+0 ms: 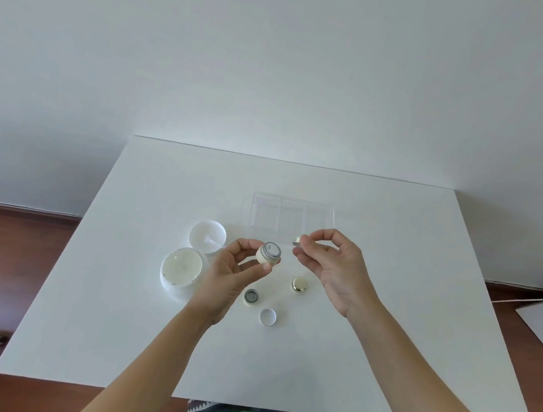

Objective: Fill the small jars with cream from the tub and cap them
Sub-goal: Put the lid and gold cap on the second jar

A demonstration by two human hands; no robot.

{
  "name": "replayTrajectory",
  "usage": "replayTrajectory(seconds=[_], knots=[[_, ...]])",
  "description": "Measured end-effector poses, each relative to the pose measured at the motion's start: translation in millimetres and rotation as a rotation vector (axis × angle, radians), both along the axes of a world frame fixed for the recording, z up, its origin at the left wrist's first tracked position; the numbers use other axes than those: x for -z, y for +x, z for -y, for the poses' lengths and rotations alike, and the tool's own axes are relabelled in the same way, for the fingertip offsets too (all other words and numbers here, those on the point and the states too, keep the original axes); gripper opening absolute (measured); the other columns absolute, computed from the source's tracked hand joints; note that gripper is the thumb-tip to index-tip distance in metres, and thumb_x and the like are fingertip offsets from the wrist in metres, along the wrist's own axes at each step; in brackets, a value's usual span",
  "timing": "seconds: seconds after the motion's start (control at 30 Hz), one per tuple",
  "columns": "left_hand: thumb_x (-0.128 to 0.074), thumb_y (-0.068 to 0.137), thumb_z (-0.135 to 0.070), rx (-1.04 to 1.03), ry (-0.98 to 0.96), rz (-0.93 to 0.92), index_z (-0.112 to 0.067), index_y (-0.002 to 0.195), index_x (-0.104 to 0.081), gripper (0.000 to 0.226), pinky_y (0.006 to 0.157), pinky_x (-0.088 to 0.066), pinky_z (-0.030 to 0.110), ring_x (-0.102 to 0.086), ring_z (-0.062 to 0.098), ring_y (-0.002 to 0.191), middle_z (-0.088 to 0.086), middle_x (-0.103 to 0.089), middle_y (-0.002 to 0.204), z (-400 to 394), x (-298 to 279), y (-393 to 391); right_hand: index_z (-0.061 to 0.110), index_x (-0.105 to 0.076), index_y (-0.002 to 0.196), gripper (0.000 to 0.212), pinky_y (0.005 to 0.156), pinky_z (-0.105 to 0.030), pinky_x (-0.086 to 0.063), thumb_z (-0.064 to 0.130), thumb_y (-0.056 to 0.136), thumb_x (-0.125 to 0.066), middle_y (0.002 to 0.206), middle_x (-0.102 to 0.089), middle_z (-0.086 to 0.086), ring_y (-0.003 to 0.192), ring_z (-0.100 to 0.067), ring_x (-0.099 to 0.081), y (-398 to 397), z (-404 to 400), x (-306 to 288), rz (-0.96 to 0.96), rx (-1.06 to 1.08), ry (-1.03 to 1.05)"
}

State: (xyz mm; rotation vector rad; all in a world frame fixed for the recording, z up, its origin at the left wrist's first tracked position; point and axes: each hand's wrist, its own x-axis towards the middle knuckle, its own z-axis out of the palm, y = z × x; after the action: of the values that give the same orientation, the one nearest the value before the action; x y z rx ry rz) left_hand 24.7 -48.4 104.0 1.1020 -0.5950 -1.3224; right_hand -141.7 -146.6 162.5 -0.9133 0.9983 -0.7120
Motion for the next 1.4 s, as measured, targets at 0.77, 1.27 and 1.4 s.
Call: replayTrajectory(seconds=[0.77, 1.27, 1.4], knots=[[-0.083, 0.076, 0.001, -0.040, 0.008, 0.214, -0.005, 0.099, -0.066, 0.029, 0.077, -0.056, 0.022, -0.075, 0.022, 0.091, 0.010, -0.078, 0.092, 10, -14, -8, 0.018, -0.070, 0.108, 0.034, 0.086, -0.025, -0.053, 0.004, 0.078, -0.076, 0.104, -0.072, -0.002, 0.088, -0.012, -0.068, 5, 25, -19, -0.359, -0.580, -0.335], [-0.083, 0.072, -0.011, -0.008, -0.006, 0.092, -0.002, 0.100, -0.069, 0.033, 0.089, -0.057, 0.030, -0.073, 0.028, 0.100, 0.016, -0.076, 0.104, 9, -16, -7, 0.013, -0.071, 0.078, 0.041, 0.052, -0.020, -0.051, 0.051, 0.088, -0.060, 0.071, -0.070, -0.002, 0.059, -0.010, -0.066, 17, 36, -41, -0.784, -0.735, -0.685], [-0.080, 0.075, -0.009, -0.015, -0.024, 0.037, 0.001, 0.104, -0.068, 0.033, 0.091, -0.056, 0.033, -0.073, 0.027, 0.100, 0.017, -0.076, 0.104, 12, -18, -3, 0.035, -0.067, 0.111, 0.022, 0.079, -0.022, -0.054, 0.027, 0.091, -0.063, 0.106, -0.067, 0.012, 0.089, -0.004, -0.066, 9, 41, -53, -0.630, -0.833, -0.677]])
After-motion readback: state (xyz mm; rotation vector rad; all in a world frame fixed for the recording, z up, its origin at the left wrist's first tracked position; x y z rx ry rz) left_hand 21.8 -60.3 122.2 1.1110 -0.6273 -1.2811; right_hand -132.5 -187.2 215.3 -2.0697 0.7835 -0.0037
